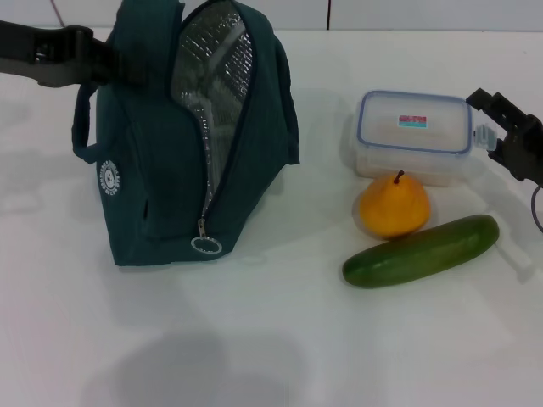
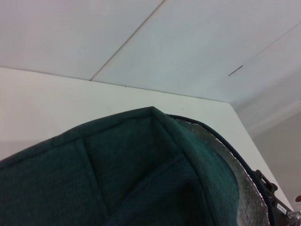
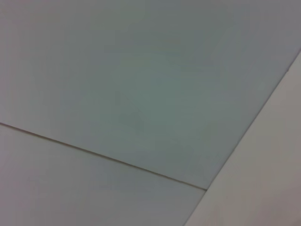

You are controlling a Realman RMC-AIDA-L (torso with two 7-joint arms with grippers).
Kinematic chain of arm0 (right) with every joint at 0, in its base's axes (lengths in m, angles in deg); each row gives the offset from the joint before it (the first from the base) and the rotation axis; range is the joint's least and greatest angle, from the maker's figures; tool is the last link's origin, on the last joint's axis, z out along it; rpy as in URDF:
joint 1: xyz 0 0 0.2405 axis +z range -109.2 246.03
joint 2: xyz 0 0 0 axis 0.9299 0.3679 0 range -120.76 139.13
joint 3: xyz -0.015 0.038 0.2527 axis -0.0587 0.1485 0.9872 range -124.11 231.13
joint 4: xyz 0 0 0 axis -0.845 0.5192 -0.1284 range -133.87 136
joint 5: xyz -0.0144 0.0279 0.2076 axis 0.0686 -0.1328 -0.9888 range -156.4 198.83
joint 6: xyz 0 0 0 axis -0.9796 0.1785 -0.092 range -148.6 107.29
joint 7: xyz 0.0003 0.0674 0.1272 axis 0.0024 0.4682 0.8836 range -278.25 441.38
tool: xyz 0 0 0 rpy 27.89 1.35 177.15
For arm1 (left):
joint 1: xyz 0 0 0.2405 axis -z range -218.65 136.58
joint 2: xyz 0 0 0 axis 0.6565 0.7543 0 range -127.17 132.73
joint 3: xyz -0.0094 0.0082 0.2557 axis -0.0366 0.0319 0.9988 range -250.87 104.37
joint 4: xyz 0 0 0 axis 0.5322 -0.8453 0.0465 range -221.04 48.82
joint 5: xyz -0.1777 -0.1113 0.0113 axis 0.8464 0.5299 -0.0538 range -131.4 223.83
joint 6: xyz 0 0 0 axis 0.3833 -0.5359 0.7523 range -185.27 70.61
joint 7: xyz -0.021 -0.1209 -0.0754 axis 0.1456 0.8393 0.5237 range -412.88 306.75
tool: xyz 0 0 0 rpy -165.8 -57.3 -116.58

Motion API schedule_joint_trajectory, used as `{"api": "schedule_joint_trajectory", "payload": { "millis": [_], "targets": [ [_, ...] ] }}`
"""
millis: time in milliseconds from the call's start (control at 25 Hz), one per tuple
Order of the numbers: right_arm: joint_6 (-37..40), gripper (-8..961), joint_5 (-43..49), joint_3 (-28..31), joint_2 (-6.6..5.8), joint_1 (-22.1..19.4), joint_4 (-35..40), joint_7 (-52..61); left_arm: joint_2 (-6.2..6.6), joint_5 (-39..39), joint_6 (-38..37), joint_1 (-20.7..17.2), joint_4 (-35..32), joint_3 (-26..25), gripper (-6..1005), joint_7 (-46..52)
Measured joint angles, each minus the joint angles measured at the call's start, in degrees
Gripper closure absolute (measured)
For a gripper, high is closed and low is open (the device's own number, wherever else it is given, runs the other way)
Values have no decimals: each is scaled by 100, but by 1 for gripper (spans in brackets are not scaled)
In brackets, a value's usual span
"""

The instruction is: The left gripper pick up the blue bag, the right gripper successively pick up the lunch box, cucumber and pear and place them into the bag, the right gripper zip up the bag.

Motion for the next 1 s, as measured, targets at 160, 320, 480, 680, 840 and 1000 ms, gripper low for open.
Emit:
{"api": "schedule_joint_trajectory", "payload": {
  "millis": [160,320,480,680,840,1000],
  "targets": [
    [0,149,0,-3,0,-25,-1,-18,-8,0,-6,-14,-1,0,957,-12],
    [-3,224,0,-32,0,-13,4,-34,-11,0,-8,-21,-1,0,957,-47],
    [-38,300,0,-78,0,6,25,-35,-12,0,-14,-30,-1,0,957,-68],
    [-89,512,0,-79,0,10,32,-35,-11,0,-14,-37,-1,0,957,-113],
    [-137,787,-1,-79,0,20,40,-36,-18,0,-17,-39,0,7,957,-136],
    [-138,844,-1,-83,0,7,41,-79,-20,0,-24,-42,-1,9,957,-140]
  ]
}}
